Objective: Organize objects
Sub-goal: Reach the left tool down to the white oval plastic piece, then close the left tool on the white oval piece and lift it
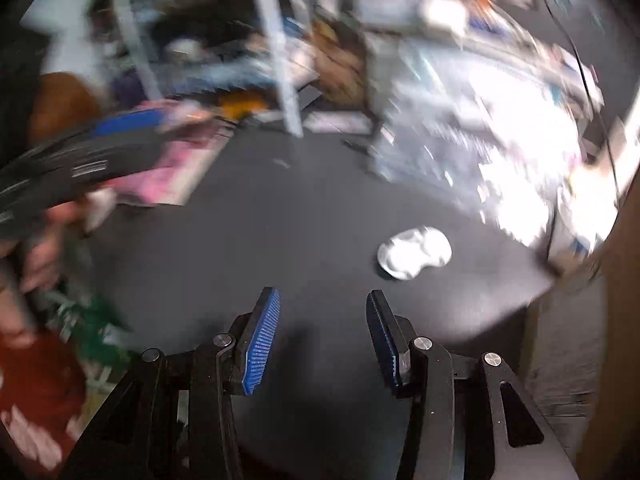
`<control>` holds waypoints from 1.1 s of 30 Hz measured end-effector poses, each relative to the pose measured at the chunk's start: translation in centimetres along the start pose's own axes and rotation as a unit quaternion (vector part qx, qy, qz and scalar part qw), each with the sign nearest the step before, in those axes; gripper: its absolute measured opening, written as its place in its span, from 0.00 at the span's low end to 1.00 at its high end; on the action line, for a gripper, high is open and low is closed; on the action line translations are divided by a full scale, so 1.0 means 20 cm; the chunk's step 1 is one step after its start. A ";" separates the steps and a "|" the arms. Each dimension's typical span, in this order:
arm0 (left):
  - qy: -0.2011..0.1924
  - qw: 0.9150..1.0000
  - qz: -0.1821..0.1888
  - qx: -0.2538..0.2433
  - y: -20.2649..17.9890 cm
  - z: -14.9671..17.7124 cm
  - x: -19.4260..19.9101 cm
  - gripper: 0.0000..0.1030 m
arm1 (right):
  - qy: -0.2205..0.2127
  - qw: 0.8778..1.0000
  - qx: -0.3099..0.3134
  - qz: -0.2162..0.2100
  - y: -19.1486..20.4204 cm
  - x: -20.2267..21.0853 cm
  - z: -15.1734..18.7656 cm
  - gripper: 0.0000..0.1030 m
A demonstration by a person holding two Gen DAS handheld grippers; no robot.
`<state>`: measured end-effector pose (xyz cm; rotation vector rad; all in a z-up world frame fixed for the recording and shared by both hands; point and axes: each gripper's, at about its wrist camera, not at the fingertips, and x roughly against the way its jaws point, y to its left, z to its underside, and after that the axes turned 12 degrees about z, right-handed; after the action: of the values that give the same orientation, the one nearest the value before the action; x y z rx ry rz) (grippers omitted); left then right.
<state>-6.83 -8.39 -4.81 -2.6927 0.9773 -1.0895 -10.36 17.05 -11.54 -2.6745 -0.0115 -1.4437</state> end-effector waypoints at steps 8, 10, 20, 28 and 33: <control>0.001 1.000 0.003 0.012 0.08 0.03 -0.04 0.82 | -0.020 0.998 0.006 0.062 -0.05 -0.24 -0.10 0.40; 0.002 1.000 0.007 0.011 0.08 0.02 -0.05 0.82 | -0.026 0.997 0.011 0.065 -0.04 -0.25 -0.12 0.40; 0.010 1.000 0.024 0.011 0.08 0.00 -0.12 0.82 | -0.051 0.996 0.026 0.071 -0.04 -0.25 -0.12 0.25; 0.025 0.998 0.060 0.009 0.00 -0.03 -0.17 0.82 | -0.085 0.994 0.064 0.031 0.05 -0.10 -0.07 0.25; 0.015 0.992 0.125 0.015 -0.10 -0.07 -0.13 0.77 | -0.124 0.989 0.078 -0.028 0.10 0.17 -0.05 0.25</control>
<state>-8.14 -5.02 -4.70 -2.4520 1.2508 -1.0858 -9.20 14.84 -8.36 -2.7224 -0.2101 -1.0642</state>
